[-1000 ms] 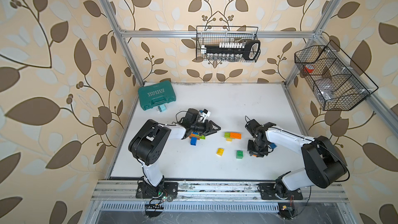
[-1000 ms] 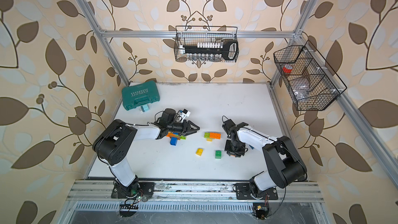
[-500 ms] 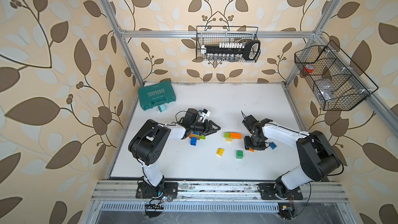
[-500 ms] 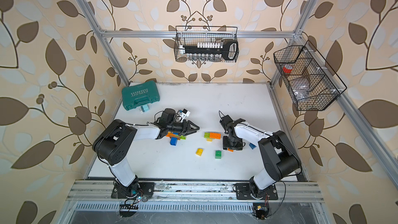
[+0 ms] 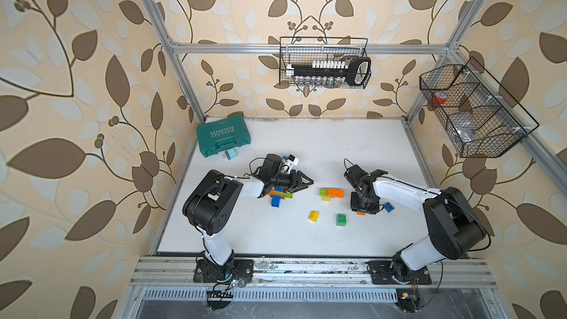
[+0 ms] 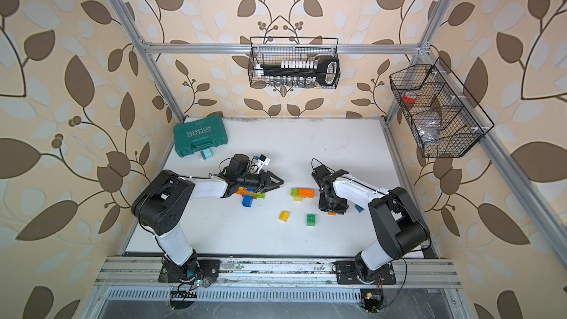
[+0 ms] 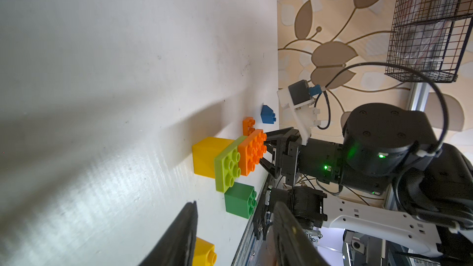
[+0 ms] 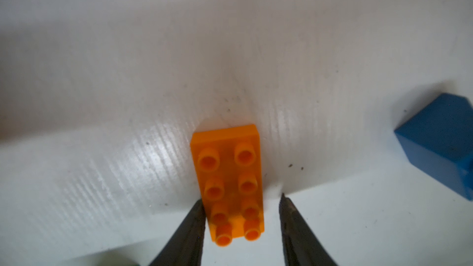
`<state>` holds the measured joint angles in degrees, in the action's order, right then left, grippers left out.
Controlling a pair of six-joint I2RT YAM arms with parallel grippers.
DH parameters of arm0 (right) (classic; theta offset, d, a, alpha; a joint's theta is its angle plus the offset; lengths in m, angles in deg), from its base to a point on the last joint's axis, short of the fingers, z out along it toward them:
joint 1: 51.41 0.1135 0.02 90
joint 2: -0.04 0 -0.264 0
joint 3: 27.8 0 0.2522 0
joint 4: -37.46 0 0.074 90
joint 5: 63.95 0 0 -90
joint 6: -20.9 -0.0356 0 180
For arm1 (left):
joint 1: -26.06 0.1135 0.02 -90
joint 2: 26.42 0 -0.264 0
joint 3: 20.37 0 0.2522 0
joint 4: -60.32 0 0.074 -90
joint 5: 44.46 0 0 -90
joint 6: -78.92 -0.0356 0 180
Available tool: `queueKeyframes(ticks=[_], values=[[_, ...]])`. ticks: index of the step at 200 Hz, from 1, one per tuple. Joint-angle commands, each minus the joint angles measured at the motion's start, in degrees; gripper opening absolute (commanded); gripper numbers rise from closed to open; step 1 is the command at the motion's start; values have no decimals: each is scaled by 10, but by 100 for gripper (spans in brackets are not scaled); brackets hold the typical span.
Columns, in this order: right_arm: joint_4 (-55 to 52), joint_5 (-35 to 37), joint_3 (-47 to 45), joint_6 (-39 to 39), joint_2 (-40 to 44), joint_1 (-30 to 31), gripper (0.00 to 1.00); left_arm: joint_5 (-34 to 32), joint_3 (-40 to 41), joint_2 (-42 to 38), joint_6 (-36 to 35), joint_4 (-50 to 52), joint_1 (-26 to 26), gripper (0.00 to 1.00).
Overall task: Assemble a fork with lego
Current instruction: Adjust the lego brick at the center of the board, then pick up the lego brick from the center of the board.
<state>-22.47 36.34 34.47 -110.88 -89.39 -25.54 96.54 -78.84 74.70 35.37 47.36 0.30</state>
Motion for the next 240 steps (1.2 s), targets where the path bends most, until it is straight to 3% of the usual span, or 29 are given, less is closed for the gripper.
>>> queueKeyframes(ticks=[1,37,131,202,240], values=[[-6,-3,-7,-18,2,3,47,17,-1,-1,-17,-1,8,50],[-21,-16,2,-12,5,11,50,15,3,-3,-16,-1,8,50],[3,-25,-18,25,13,-15,46,18,1,1,-11,-6,8,49],[11,-53,-31,30,15,-16,34,16,-3,1,-20,11,8,48],[-6,-35,-21,43,32,-15,24,15,-18,-3,-30,32,9,49]])
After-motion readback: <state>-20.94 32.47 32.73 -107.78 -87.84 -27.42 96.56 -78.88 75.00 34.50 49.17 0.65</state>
